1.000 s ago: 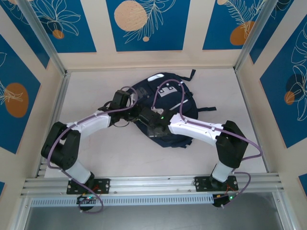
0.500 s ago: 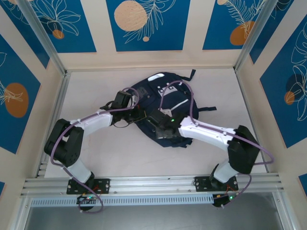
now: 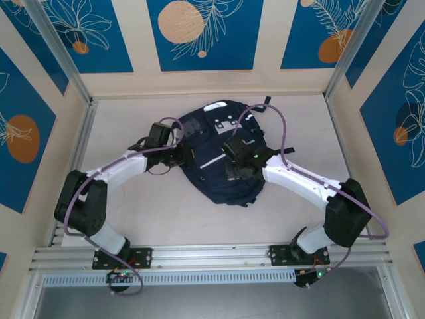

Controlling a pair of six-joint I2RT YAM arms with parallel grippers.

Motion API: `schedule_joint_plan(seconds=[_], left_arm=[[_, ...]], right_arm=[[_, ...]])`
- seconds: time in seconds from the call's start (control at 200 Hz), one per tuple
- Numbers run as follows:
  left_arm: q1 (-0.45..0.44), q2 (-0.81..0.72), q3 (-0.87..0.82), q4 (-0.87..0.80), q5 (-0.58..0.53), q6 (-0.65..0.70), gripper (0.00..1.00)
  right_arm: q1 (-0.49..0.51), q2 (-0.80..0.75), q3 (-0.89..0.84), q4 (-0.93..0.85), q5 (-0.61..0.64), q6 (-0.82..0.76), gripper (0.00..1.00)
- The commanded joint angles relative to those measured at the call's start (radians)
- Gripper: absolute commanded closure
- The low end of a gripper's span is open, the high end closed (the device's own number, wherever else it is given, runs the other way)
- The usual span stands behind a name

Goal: Pack the student bag
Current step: Zip the student bag at the center of the table.

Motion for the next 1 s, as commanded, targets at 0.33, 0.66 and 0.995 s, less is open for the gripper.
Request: schedule_joint_plan(seconds=[0.33,0.66,0.995], left_arm=[[0.156,-0.215,-0.093,-0.136,-0.042,-0.058,0.45],[0.156,-0.196,-0.134,0.018,0.027,-0.25,0.44],[0.156,-0.149,-0.157,0.097,0.023,-0.349,0.62]], right_arm=[[0.105,0.34,0.346,0.202,-0.286,-0.073,1.0],[0.109,0.391,0.4,0.224,-0.318,-0.053,1.0],[0.106,0.371,0.362,0.226,-0.298,-0.038,1.0]])
